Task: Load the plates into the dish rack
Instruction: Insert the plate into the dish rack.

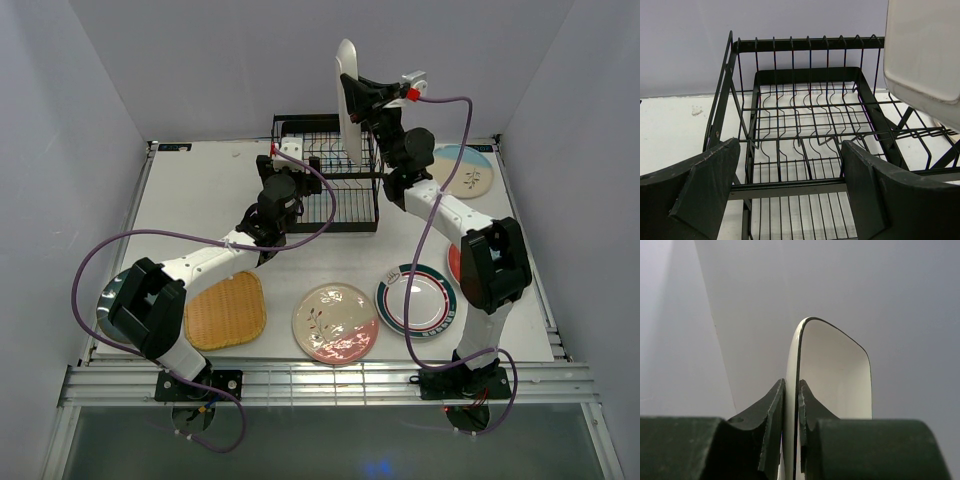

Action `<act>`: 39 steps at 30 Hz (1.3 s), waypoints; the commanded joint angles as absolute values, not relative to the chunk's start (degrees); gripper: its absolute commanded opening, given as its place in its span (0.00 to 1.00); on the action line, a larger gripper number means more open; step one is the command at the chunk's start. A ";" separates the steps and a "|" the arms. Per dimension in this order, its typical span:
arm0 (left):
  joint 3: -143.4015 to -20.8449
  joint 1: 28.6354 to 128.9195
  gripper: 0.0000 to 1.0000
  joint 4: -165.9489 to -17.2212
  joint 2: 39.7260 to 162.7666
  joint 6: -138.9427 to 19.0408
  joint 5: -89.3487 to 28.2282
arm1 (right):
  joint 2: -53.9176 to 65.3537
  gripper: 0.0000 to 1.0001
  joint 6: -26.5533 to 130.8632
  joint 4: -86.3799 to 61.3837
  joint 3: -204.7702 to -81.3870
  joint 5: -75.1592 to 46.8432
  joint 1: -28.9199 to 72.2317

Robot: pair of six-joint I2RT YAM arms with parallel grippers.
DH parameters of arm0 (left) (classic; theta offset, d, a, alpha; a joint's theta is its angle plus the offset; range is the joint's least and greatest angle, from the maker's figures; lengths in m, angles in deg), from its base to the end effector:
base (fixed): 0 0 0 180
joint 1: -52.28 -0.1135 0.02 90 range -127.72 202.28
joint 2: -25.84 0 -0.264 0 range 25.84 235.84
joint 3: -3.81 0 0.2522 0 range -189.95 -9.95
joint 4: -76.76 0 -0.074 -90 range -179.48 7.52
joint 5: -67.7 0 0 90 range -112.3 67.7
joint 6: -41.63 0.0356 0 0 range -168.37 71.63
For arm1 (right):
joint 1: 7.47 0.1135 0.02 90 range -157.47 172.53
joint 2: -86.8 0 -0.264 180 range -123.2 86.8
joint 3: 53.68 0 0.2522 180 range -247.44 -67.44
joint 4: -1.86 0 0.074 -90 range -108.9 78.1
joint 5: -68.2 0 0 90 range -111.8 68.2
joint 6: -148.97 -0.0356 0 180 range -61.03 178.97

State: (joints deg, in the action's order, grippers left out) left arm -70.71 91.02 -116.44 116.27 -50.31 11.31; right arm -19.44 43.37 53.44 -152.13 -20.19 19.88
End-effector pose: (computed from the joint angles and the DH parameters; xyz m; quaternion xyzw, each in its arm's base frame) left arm 0.2994 -0.2150 0.3035 0.0293 0.7203 -0.0335 0.6922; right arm 0.3751 0.1951 0.4086 -0.0530 0.3890 0.3418 0.8538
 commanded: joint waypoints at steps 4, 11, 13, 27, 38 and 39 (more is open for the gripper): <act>-69.46 89.98 0.92 -106.88 117.16 -51.18 12.95 | -16.03 0.08 45.26 88.12 -160.61 -19.87 18.28; -69.28 89.63 0.93 -106.01 116.02 -51.71 12.07 | -15.51 0.08 45.79 90.31 -160.43 -19.60 17.32; -69.11 89.54 0.93 -105.92 115.31 -52.06 11.45 | -15.94 0.08 45.26 90.66 -160.61 -19.69 16.96; -69.98 88.84 0.93 -104.60 114.35 -52.59 11.36 | -21.04 0.08 39.37 94.44 -164.12 -21.01 14.24; -70.69 88.75 0.93 -102.93 114.61 -53.64 10.40 | -23.85 0.08 39.54 95.85 -164.65 -21.88 14.33; -70.69 88.84 0.93 -102.93 114.61 -53.64 10.40 | -24.03 0.08 39.63 95.85 -164.65 -23.37 14.59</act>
State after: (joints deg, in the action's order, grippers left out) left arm -71.56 89.99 -111.70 114.87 -51.84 9.01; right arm -25.12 39.33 54.25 -159.60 -20.54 14.62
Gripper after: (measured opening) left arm 0.926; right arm 0.186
